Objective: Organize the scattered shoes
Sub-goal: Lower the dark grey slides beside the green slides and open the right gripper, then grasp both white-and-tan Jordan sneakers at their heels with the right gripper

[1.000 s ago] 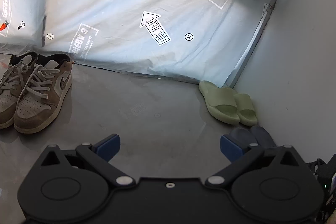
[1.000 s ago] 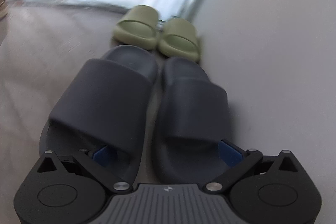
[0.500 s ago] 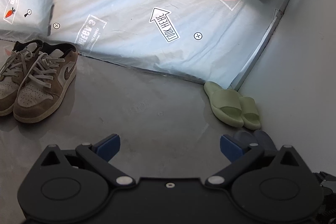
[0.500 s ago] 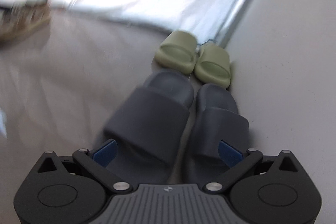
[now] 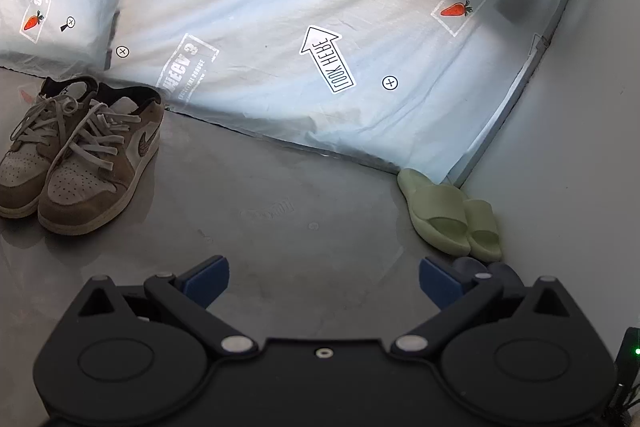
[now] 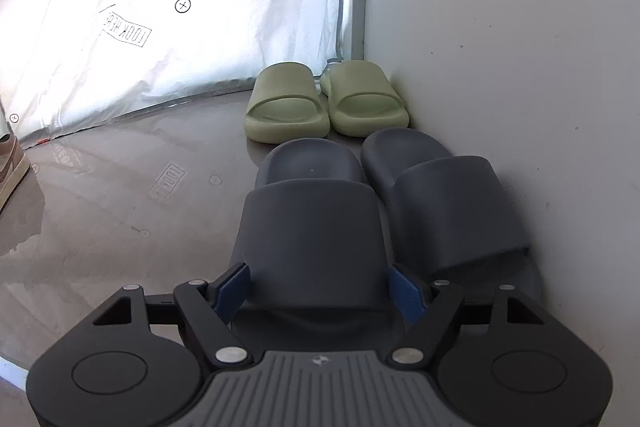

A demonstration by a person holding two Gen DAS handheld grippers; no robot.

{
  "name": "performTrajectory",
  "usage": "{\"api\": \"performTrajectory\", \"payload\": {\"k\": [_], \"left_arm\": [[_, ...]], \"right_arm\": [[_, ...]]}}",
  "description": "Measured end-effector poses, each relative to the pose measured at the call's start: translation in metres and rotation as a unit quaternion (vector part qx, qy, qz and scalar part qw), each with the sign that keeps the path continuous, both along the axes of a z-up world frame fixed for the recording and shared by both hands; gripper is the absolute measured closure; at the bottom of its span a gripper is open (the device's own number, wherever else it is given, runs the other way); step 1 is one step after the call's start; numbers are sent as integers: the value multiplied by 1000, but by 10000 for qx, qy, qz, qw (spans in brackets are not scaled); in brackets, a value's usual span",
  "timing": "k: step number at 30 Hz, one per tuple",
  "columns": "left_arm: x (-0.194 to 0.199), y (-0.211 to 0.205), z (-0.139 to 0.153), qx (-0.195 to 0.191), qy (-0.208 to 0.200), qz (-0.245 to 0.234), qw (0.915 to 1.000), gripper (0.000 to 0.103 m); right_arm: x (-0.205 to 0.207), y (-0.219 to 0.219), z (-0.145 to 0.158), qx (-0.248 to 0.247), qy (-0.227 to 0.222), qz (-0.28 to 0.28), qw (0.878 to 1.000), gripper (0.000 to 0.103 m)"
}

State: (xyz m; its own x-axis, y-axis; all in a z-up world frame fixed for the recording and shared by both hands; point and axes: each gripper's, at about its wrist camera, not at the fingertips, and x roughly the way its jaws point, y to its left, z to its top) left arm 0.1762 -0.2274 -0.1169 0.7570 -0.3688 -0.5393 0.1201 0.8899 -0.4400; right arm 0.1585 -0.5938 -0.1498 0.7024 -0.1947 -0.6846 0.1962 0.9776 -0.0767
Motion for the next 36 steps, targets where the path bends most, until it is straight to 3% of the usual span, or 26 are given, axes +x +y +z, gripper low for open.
{"api": "performTrajectory", "payload": {"k": [4,12,16,20,26,36], "left_arm": [[-1,1,2,0,-47,16,10000,1],[-3,6,3,-55,-114,124,9998,1],[-9,7,3,-118,-133,88,9998,1],[-22,10,5,-131,-122,41,9998,1],[-48,33,10,-42,-82,122,9999,1],[-72,88,13,140,-9,128,9998,1]], "right_arm": [[10,-4,4,-170,-36,107,9998,29],[7,-10,8,143,-111,22,9998,28],[-1,-6,15,362,-188,-106,9991,17],[-17,14,21,376,-261,144,9988,10],[-35,43,23,404,-143,447,9981,10],[-55,108,24,543,-75,443,9975,9]]}}
